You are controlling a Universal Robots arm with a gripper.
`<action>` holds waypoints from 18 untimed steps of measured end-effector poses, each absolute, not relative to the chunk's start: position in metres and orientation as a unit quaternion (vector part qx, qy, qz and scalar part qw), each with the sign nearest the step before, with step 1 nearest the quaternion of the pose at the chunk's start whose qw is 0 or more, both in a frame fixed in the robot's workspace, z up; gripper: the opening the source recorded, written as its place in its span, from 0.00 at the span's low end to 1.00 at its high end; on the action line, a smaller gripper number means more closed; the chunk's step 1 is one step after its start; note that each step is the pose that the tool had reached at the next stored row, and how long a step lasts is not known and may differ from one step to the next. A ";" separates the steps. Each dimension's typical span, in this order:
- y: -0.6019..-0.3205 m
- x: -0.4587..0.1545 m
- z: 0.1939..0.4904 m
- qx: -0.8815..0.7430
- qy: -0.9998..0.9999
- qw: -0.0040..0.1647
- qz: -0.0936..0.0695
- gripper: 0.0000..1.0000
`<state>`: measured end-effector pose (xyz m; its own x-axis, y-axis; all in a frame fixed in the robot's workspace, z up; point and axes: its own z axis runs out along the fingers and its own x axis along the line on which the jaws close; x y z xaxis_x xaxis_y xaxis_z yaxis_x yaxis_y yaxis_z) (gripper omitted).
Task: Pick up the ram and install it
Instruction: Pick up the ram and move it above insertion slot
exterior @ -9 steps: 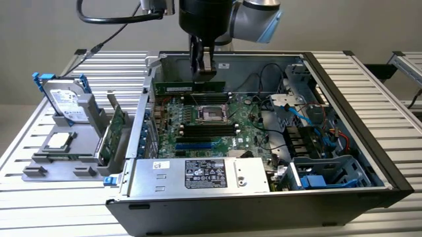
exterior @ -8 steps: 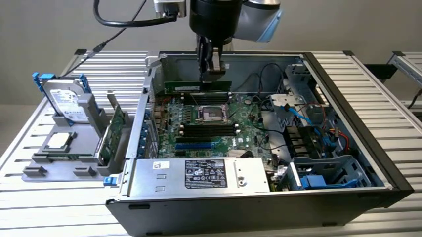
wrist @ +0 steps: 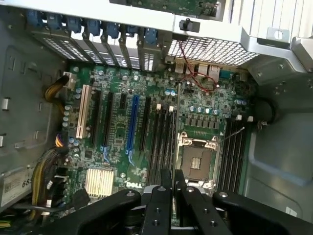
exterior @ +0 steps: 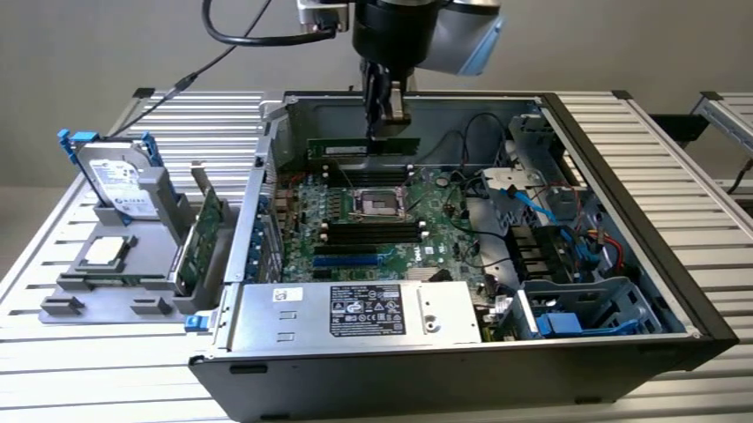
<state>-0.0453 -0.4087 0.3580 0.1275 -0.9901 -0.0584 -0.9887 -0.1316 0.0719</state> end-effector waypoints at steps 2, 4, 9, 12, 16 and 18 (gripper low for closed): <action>-0.403 -0.045 0.356 0.751 -0.659 0.010 -0.043 0.14; -0.400 -0.045 0.353 0.751 -0.659 0.012 -0.042 0.14; -0.398 -0.044 0.344 0.751 -0.659 0.013 -0.041 0.14; -0.397 -0.044 0.339 0.749 -0.661 0.013 -0.041 0.14; -0.397 -0.043 0.332 0.745 -0.666 0.012 -0.041 0.14; -0.397 -0.042 0.329 0.743 -0.668 0.012 -0.041 0.14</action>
